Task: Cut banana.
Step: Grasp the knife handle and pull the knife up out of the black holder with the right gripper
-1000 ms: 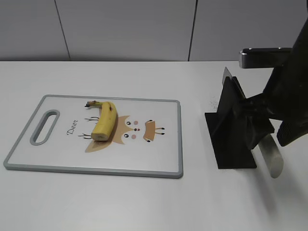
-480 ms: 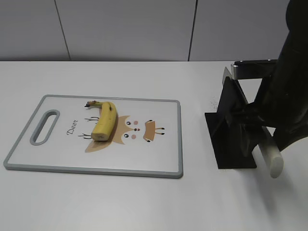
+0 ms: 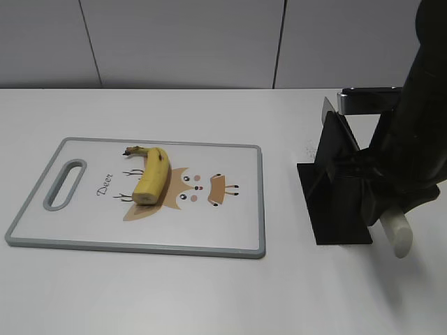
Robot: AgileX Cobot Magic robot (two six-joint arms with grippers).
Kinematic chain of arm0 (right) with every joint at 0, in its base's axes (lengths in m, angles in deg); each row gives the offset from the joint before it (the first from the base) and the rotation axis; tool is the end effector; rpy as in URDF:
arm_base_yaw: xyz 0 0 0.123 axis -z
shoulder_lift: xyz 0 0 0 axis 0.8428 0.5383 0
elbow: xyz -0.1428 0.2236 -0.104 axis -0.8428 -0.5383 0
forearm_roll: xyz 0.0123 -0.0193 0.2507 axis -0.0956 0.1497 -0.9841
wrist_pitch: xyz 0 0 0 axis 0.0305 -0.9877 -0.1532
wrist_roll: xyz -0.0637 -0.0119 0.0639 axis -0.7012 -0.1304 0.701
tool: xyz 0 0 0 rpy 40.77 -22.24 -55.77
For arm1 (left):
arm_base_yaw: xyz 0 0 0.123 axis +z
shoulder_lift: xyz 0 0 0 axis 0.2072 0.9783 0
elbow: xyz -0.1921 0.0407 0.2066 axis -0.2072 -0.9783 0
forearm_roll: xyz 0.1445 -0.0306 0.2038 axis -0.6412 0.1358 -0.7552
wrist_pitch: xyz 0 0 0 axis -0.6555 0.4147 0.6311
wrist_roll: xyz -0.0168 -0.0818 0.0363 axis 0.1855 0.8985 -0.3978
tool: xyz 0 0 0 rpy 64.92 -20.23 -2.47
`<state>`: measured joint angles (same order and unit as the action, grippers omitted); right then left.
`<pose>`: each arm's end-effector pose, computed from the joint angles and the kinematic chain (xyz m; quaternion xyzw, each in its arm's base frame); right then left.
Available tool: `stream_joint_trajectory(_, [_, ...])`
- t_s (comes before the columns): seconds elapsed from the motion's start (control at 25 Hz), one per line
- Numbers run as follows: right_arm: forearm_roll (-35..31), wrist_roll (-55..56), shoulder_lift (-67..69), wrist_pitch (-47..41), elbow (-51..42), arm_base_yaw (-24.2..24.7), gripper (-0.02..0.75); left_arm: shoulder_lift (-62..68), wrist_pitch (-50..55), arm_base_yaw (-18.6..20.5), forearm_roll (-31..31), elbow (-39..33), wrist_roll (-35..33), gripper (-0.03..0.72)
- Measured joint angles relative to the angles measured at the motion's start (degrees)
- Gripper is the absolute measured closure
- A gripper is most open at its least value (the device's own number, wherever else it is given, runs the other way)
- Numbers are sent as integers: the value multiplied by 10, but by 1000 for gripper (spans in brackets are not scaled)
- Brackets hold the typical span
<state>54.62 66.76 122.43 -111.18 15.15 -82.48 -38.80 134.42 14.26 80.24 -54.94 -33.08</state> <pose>0.2591 0.1287 0.2157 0.0129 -0.9991 -0.0399 0.0043 -0.0044 -0.0084 0.2715 0.0502 0.8598 -0.0028 0.5081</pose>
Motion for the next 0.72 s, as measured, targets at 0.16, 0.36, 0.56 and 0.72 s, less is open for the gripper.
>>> stream_joint_trajectory(0.16, [-1, 1, 0, 0, 0, 0, 566, 0, 0, 0, 0, 0, 0, 99])
stream_joint_trajectory(0.36, [0, 2, 0, 2, 0, 0, 566, 0, 0, 0, 0, 0, 0, 99])
stream_joint_trajectory(0.56, [3, 0, 0, 6, 0, 0, 566, 0, 0, 0, 0, 0, 0, 99])
stream_joint_trajectory(0.72, [4, 0, -4, 9, 0, 0, 566, 0, 0, 0, -1, 0, 0, 99])
